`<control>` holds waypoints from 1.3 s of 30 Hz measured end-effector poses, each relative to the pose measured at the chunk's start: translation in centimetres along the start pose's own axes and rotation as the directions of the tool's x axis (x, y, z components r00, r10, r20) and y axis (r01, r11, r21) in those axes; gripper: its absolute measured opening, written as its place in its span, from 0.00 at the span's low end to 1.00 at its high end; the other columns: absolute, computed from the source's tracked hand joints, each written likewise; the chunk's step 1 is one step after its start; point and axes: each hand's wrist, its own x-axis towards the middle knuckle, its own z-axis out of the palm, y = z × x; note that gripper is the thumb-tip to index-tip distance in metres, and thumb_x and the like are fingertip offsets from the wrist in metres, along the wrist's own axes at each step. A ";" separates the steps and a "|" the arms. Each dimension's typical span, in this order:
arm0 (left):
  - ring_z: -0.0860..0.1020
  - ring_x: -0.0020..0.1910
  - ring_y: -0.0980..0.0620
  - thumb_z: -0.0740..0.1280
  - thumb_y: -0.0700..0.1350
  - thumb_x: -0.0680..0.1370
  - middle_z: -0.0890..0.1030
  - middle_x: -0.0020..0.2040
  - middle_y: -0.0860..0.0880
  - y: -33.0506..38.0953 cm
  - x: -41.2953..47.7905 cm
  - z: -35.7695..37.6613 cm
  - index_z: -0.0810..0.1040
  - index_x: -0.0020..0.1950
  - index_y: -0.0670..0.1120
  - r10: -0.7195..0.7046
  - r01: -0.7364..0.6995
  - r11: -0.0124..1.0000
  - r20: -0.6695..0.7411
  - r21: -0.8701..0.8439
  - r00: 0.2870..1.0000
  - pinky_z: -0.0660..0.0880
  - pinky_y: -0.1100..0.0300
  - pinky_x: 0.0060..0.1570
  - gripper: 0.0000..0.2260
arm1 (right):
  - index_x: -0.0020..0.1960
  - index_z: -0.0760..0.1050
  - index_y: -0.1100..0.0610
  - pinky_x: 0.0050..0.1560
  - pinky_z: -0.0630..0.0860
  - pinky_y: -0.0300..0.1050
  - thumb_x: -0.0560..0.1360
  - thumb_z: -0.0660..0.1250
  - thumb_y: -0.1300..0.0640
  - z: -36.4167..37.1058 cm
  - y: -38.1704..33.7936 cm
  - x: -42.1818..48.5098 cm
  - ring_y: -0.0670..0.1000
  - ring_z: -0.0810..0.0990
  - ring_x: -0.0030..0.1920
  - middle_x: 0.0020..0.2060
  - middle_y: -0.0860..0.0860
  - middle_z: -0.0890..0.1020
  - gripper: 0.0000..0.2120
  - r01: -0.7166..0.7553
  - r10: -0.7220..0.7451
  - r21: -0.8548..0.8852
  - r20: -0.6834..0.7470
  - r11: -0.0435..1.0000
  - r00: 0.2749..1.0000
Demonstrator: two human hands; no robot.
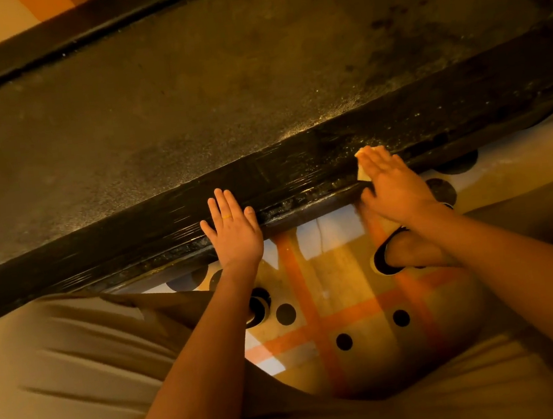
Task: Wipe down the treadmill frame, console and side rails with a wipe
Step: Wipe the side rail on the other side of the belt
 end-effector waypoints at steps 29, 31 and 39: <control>0.40 0.81 0.47 0.43 0.54 0.86 0.44 0.83 0.47 0.0 -0.2 0.2 0.46 0.83 0.46 0.007 -0.006 1.000 -0.057 0.014 0.998 0.35 0.47 0.75 0.26 | 0.81 0.46 0.54 0.78 0.38 0.48 0.85 0.42 0.48 1.8 -7.8 1.1 0.51 0.41 0.80 0.81 0.51 0.48 0.26 -0.015 0.013 0.152 0.012 0.988 1.000; 0.40 0.81 0.47 0.43 0.54 0.86 0.45 0.83 0.47 0.0 -0.1 0.3 0.46 0.83 0.46 -0.001 0.002 1.000 -0.052 0.014 0.999 0.35 0.46 0.75 0.26 | 0.81 0.45 0.56 0.77 0.37 0.47 0.85 0.43 0.49 1.9 -9.4 1.2 0.52 0.41 0.80 0.81 0.53 0.47 0.26 -0.023 0.020 0.181 0.023 0.983 1.000; 0.41 0.81 0.47 0.42 0.54 0.86 0.45 0.83 0.47 -0.1 -0.2 0.4 0.46 0.83 0.46 0.001 0.000 1.000 -0.057 0.011 0.998 0.39 0.43 0.77 0.26 | 0.82 0.50 0.54 0.79 0.44 0.51 0.85 0.47 0.54 1.2 -5.8 1.6 0.51 0.45 0.80 0.81 0.51 0.52 0.25 0.021 -0.016 0.123 -0.043 0.992 0.999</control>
